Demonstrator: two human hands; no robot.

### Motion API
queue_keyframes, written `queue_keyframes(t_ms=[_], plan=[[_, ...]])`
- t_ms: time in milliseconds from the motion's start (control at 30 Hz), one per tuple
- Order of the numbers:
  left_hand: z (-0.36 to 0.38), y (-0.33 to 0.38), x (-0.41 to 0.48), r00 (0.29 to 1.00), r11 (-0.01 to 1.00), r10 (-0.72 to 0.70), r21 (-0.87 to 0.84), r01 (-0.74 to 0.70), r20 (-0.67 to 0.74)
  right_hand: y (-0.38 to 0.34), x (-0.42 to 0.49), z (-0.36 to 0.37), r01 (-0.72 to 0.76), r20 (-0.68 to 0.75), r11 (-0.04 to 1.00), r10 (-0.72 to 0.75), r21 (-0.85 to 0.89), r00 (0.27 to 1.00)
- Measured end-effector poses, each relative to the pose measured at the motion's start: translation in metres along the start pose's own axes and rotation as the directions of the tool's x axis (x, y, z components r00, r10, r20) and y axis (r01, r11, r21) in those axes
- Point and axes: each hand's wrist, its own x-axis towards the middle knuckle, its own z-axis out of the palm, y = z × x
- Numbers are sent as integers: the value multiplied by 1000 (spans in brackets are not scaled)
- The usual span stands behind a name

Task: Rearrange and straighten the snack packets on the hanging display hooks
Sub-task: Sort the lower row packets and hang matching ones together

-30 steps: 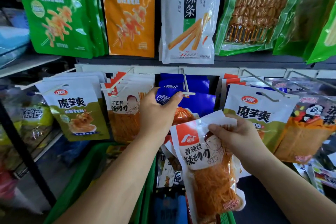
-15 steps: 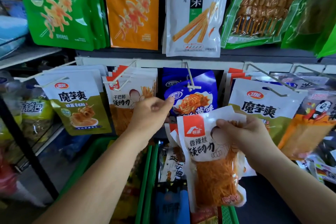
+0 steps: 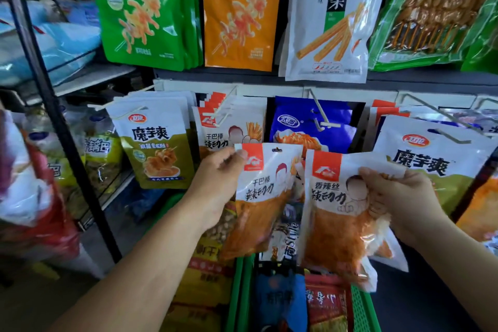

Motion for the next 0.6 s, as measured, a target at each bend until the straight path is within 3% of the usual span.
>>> queue_keyframes(t_ms=[233,433,600], plan=[[-22,-3,2,997,998,2,60,2,-73,2,-6,17,32,59,999,-30,-41,998],[-32,-11,-12,997,938,72,343,-53,-43,9,-24,50,16,219,999,-5,-48,976],[-44,-5,-15,976,968,126,238,-81,-180,19,-38,93,55,302,997,-36,-57,953]])
